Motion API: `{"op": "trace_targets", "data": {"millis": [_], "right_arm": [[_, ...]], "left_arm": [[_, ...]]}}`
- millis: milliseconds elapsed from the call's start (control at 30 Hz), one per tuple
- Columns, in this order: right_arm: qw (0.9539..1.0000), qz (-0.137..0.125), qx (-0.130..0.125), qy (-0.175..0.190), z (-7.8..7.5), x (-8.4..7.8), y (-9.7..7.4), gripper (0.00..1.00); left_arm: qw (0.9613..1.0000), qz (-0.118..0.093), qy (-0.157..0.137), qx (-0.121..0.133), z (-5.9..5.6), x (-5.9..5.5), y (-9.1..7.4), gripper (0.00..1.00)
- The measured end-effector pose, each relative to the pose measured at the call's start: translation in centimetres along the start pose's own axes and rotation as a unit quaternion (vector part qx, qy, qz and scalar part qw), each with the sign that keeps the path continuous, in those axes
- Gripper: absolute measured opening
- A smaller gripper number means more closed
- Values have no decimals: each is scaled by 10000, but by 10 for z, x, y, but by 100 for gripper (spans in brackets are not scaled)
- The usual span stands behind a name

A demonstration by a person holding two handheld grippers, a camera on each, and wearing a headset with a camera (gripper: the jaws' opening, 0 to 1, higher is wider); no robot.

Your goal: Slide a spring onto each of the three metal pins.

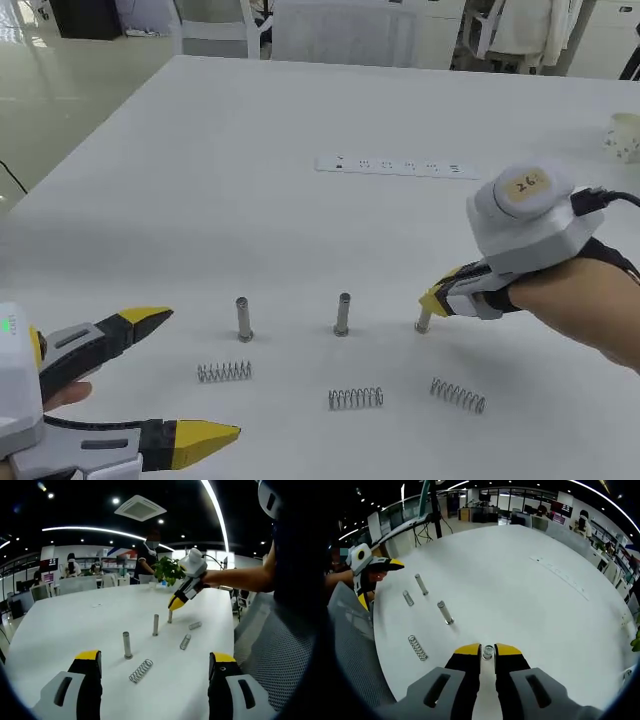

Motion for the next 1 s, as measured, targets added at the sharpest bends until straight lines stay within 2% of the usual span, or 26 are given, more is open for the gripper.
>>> {"op": "trace_targets", "data": {"millis": [600, 1000], "right_arm": [[9999, 6, -13, -135, 2, 2, -5, 11], [9998, -37, -97, -170, 4, -2, -18, 12]], "left_arm": [[10000, -5, 29, -8, 0, 3, 0, 85], [10000, -9, 38, -41, -2, 4, 1, 85]]}}
Point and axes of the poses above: the centre of the closed fingertips' face, and the gripper's own axes: y roughly forward along the fingers, z roughly to its left, x roughly out of its top, the point moved 1 cm from there along -y, roughly backward along the fingers, and after that the axes turned 12 degrees about x, right-handed, at the moved point
